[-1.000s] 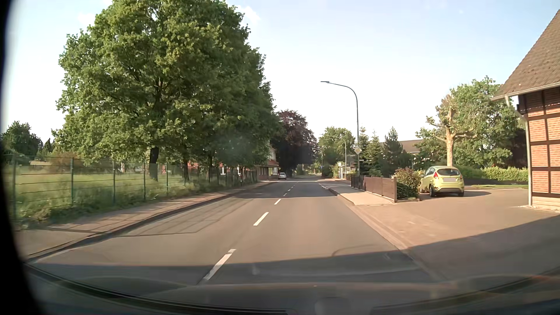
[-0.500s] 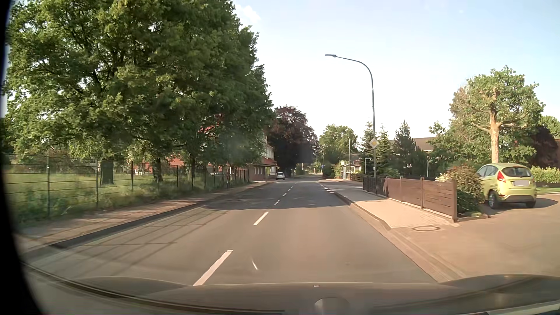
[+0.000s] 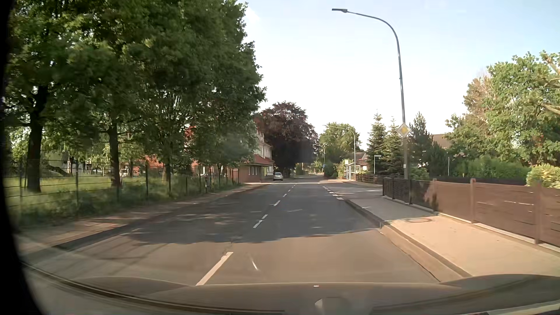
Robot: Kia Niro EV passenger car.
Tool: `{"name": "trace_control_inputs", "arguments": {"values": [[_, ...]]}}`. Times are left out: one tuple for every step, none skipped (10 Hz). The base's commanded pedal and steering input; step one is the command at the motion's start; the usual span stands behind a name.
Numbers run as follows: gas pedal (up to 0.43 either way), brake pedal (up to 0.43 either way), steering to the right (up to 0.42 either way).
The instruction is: Follow the waypoints while adhering to traffic rules and regulations
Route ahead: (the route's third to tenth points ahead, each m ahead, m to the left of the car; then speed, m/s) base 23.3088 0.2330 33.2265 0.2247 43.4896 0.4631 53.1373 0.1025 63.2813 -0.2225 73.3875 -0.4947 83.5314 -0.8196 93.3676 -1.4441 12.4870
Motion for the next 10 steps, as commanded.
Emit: {"name": "trace_control_inputs", "arguments": {"values": [[0.169,0.006,0.003],[0.169,0.006,0.002],[0.169,0.006,0.003],[0.169,0.006,0.005],[0.157,0.006,0.007],[0.157,0.006,0.007],[0.157,0.006,0.008],[0.157,0.006,0.006],[0.157,0.006,0.005],[0.157,0.006,0.005]]}}
